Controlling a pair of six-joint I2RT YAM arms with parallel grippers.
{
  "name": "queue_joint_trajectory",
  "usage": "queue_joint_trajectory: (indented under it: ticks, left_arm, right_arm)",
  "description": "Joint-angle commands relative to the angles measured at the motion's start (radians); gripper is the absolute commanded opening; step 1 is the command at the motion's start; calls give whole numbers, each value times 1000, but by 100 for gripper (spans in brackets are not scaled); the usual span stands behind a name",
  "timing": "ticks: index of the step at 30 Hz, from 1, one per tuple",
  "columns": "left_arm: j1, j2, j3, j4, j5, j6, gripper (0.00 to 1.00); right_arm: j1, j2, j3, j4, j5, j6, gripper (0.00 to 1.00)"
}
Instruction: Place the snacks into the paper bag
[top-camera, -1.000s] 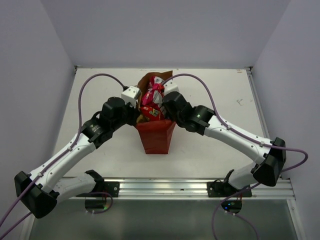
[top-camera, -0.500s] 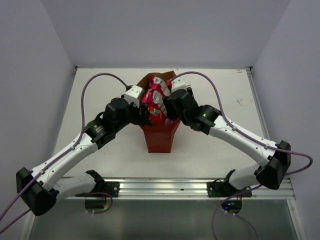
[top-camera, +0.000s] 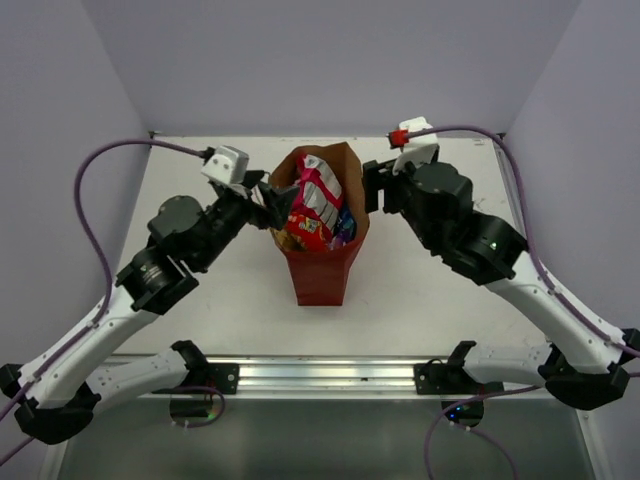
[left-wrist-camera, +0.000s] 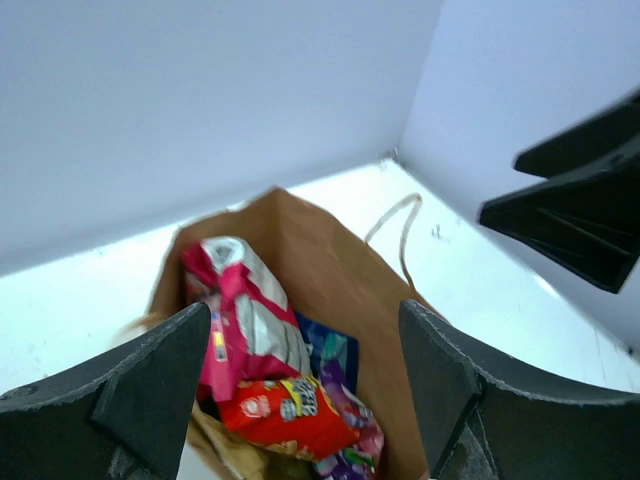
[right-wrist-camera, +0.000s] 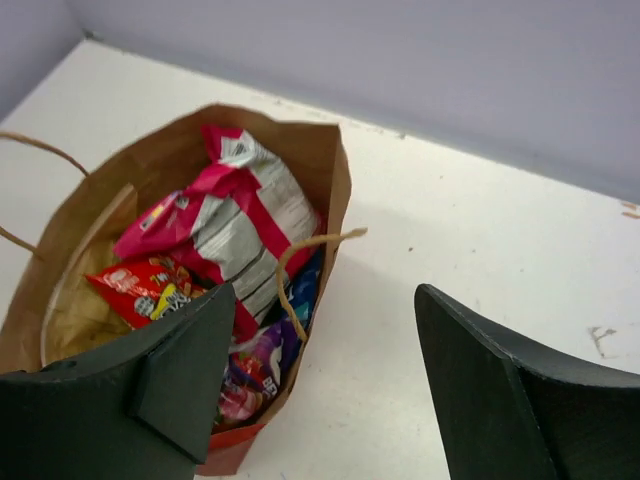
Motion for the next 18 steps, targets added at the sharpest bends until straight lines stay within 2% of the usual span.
queue_joint_trajectory:
  ticks: [1, 4, 9, 11, 12, 15, 18]
  left_arm:
    - [-3, -71, 42, 51, -118, 30, 80]
    - [-4, -152, -5, 44, -276, 47, 80]
    - [-4, -198, -68, -56, -711, -77, 82]
    - [-1, -231, -102, -62, -762, -87, 84]
    - [-1, -241, -108, -67, -810, -96, 87]
    - [-3, -269, -114, -97, -912, -105, 94]
    - [0, -283, -100, -139, -968, -102, 96]
  right_arm:
    - [-1, -58, 47, -23, 81, -30, 77]
    - [1, -89, 29, -46, 154, -23, 79]
    - [-2, -146, -37, -63, 298, 20, 86]
    - [-2, -166, -66, -66, 400, 36, 91]
    - [-2, -176, -77, -68, 434, 37, 99]
    - [-2, -219, -103, -57, 597, 11, 99]
    - [-2, -255, -132, -23, 762, -35, 99]
